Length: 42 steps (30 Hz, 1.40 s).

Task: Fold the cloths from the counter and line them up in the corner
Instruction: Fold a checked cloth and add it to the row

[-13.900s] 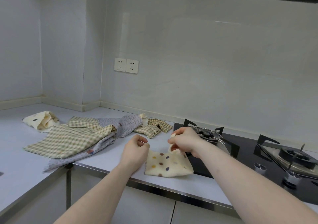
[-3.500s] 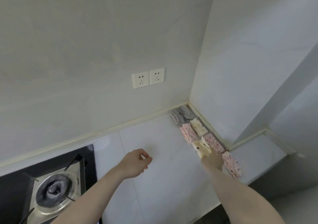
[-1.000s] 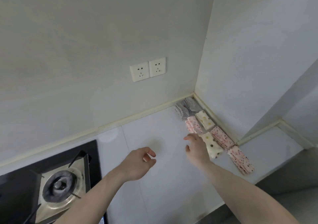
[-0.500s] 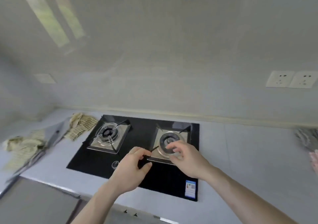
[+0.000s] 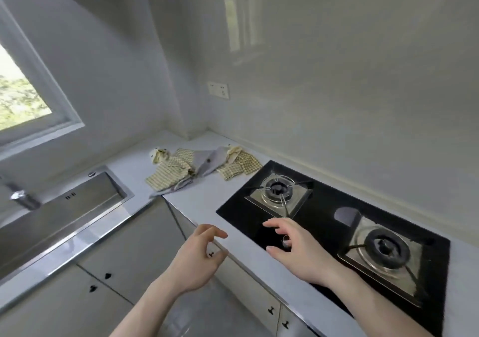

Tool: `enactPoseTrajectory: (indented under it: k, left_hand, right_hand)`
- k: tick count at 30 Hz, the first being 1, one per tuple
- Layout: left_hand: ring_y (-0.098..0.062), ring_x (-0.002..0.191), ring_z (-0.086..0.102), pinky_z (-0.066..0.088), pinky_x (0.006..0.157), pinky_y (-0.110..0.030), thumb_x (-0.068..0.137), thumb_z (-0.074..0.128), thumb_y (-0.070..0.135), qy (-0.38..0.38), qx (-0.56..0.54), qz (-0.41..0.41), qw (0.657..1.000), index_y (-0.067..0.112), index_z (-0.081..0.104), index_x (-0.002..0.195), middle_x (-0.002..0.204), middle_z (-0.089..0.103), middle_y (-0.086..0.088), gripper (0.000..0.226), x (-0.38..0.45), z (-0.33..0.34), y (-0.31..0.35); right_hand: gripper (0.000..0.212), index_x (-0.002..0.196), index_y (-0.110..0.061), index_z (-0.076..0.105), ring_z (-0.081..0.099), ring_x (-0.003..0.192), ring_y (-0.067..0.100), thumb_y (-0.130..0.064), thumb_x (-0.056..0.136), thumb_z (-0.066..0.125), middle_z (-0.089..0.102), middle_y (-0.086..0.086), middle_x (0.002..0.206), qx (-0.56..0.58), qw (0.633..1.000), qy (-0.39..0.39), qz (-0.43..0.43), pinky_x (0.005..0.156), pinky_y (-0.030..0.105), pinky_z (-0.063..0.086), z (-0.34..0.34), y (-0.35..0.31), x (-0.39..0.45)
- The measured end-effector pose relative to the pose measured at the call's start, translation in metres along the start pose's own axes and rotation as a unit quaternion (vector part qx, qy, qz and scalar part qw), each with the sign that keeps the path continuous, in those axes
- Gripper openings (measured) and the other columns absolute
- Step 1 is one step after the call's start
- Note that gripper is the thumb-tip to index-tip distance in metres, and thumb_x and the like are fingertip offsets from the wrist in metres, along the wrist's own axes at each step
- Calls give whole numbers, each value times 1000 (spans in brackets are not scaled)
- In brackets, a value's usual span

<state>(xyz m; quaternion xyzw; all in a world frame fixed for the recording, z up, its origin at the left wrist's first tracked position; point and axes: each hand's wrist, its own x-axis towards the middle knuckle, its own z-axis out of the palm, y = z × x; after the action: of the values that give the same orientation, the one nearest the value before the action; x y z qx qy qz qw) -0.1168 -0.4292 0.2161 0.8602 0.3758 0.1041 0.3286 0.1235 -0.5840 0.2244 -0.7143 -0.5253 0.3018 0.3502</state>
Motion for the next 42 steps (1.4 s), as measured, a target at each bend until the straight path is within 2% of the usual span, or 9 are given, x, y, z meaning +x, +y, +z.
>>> enactPoseTrajectory:
  k: [8,12,17,22,28,31,35,38,42]
  left_hand:
    - [5,117,52,41,99,-20,92,69,33,57,-8,-76,995,40,63,120,133,47,25,29,44,-53,-77]
    - [0,117,53,42,99,-22,92,70,33,71,-5,-118,990,41,63,122,134,46,23,31,70,-89,-112]
    - [-5,116,55,45,96,-26,91,71,34,72,-31,-177,981,41,63,118,134,48,16,29,107,-115,-160]
    - [-14,115,53,44,99,-25,88,71,22,29,19,-210,977,28,63,125,139,37,6,38,168,-130,-211]
    - [-23,133,49,43,109,-32,88,64,24,-30,74,-253,964,17,71,117,137,48,-10,31,255,-147,-286]
    - [-24,128,53,45,108,-32,92,63,27,-73,103,-260,957,16,68,121,141,43,-9,31,290,-157,-332]
    - [-25,127,54,41,110,-30,96,62,40,-135,179,-233,946,18,63,130,149,38,-6,41,332,-175,-392]
    - [-32,142,39,42,112,-38,96,53,26,-204,259,-179,927,19,58,140,167,19,-6,45,358,-192,-427]
    - [-28,151,26,43,112,-42,90,44,13,-263,333,-103,900,22,55,142,173,-4,1,53,382,-202,-461]
  right_hand:
    - [50,140,-43,50,44,129,-9,-32,95,67,44,-32,138,0,999,-51,-8,104,17,42,35,-24,118]
    - [50,139,-42,49,45,129,-7,-34,93,67,45,-28,139,6,996,-83,-33,109,26,45,53,-39,183]
    - [50,139,-43,48,44,130,-4,-34,93,67,44,-26,138,6,995,-88,-35,109,29,45,68,-49,242]
    - [51,140,-41,48,45,129,-1,-33,94,68,43,-25,139,-5,996,-81,-25,104,26,46,74,-50,281]
    - [48,138,-41,49,45,128,0,-36,94,67,42,-25,139,-24,997,-73,-11,109,29,44,93,-59,320]
    - [46,137,-40,49,45,128,1,-35,94,67,42,-24,138,-25,998,-48,23,109,30,44,108,-62,351]
    - [47,139,-39,48,44,128,1,-36,96,66,39,-24,140,-10,998,-12,63,109,29,43,137,-76,394]
    - [45,138,-42,47,43,129,-2,-37,96,64,39,-25,140,0,995,-8,95,109,28,43,164,-88,419]
    - [43,137,-45,47,41,128,-8,-37,97,63,38,-29,138,14,991,11,133,106,22,42,192,-100,440]
